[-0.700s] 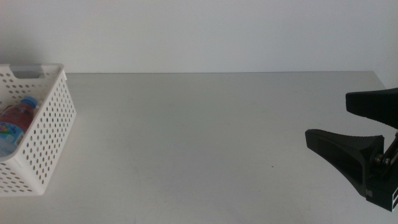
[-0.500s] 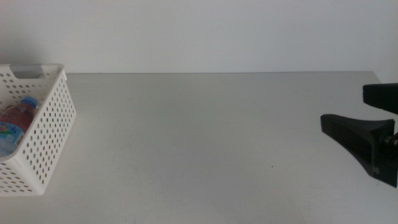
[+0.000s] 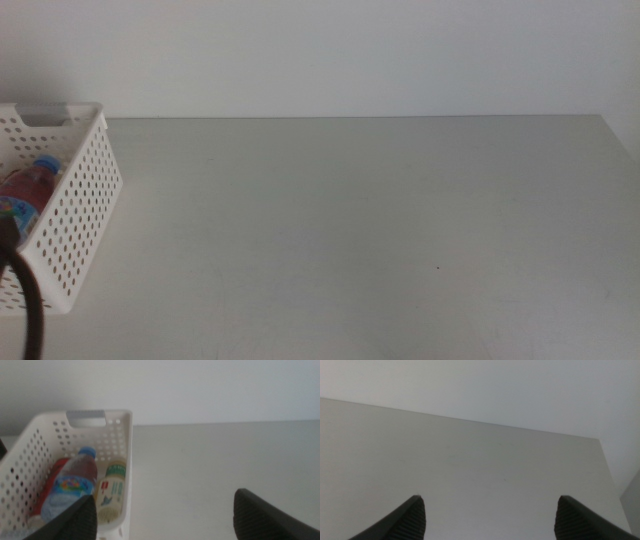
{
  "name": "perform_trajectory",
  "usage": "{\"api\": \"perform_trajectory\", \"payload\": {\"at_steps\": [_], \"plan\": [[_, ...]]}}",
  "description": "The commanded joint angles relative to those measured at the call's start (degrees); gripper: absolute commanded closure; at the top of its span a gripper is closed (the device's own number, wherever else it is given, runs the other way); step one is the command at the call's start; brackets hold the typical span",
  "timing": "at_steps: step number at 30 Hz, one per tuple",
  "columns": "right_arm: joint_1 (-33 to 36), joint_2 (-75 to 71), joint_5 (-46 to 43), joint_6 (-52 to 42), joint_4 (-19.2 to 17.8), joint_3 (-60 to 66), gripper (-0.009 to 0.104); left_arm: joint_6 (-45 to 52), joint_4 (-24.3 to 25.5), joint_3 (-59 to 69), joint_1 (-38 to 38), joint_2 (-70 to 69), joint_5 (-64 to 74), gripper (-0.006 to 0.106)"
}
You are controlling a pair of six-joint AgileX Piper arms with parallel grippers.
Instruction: Use arms to grab the bottles and put them into the dustbin to the left of the table.
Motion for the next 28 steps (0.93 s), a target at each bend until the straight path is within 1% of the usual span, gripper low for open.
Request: {"api": "perform_trajectory", "payload": {"at_steps": [1, 6, 10, 12, 14, 17, 22, 28], "plan": [[-2.6, -4.9, -4.9, -0.4, -0.2, 4.5, 0.029, -0.9, -0.5, 4.3, -0.4, -3.9, -4.8, 0.007], [-7.7, -16.5, -4.8, -0.4, -1.1, 15.1, 0.029, -0.9, -1.7, 15.4, -0.4, -14.7, -5.1, 0.007], [-10.0, -21.9, -5.1, -0.4, -1.2, 20.7, 0.029, -0.9, -1.9, 22.5, -0.4, -22.5, -5.8, 0.007], [-10.4, -24.0, -6.0, -0.4, -2.0, 23.3, 0.029, -0.9, -1.9, 25.0, -0.4, -25.6, -5.8, 0.007], [-10.4, -25.3, -6.6, -0.4, -3.2, 25.4, 0.029, -0.9, -1.9, 26.9, -0.4, -25.6, -5.9, 0.007], [-10.4, -25.9, -5.3, -0.4, -3.3, 26.6, 0.029, -0.9, -1.9, 28.6, -0.4, -25.7, -5.9, 0.007], [-10.4, -25.9, -9.4, -0.4, -1.9, 26.6, 0.029, -0.8, -1.7, 30.7, -0.4, -25.7, -7.4, 0.007], [-10.4, -25.9, -9.7, -0.4, -1.6, 26.6, 0.029, -0.8, -1.7, 30.8, -0.4, -25.7, -8.4, 0.007]]}}
